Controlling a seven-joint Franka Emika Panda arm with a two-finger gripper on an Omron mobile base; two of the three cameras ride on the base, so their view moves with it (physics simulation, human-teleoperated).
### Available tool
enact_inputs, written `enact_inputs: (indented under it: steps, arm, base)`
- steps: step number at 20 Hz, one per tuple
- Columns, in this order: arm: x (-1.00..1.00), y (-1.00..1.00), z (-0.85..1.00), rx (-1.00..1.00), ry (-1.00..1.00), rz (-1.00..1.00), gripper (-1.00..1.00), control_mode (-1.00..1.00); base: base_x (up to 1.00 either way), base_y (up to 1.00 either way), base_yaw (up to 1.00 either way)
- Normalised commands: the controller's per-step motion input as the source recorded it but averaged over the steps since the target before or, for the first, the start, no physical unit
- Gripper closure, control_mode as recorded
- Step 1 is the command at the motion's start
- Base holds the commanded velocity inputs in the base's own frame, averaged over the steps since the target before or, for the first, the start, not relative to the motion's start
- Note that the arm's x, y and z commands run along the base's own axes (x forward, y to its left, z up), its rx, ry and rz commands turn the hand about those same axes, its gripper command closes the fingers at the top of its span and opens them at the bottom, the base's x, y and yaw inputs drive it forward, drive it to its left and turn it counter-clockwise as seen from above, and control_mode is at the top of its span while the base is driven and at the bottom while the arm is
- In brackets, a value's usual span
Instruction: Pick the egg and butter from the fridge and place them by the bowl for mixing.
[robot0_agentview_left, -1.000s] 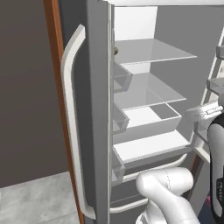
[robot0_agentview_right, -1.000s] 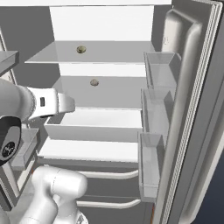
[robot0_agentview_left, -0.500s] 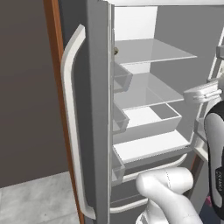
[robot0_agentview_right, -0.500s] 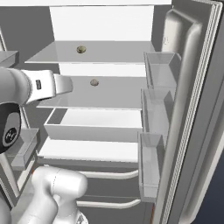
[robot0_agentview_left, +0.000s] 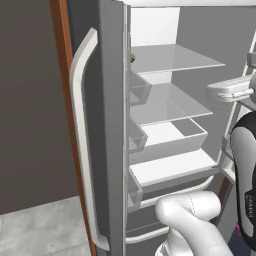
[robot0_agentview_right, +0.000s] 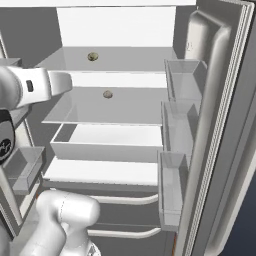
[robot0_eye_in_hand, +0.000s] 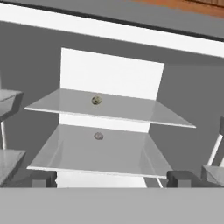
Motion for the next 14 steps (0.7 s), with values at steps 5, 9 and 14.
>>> enact_inputs:
  steps: [5, 9, 14]
  arm:
    - [0.0, 0.2, 0.05, 0.17, 0.01, -0.01, -1.0, -1.0]
    - [0.0, 0.0, 0.0, 0.27, 0.23, 0.0, -1.0, -1.0]
    - [0.06, -0.01, 0.0, 0.05, 0.07, 0.0, -1.0, -1.0]
  base:
    - [0.0, 0.0, 0.0]
    - [0.0, 0.0, 0.0]
    - [0.0, 0.0, 0.0]
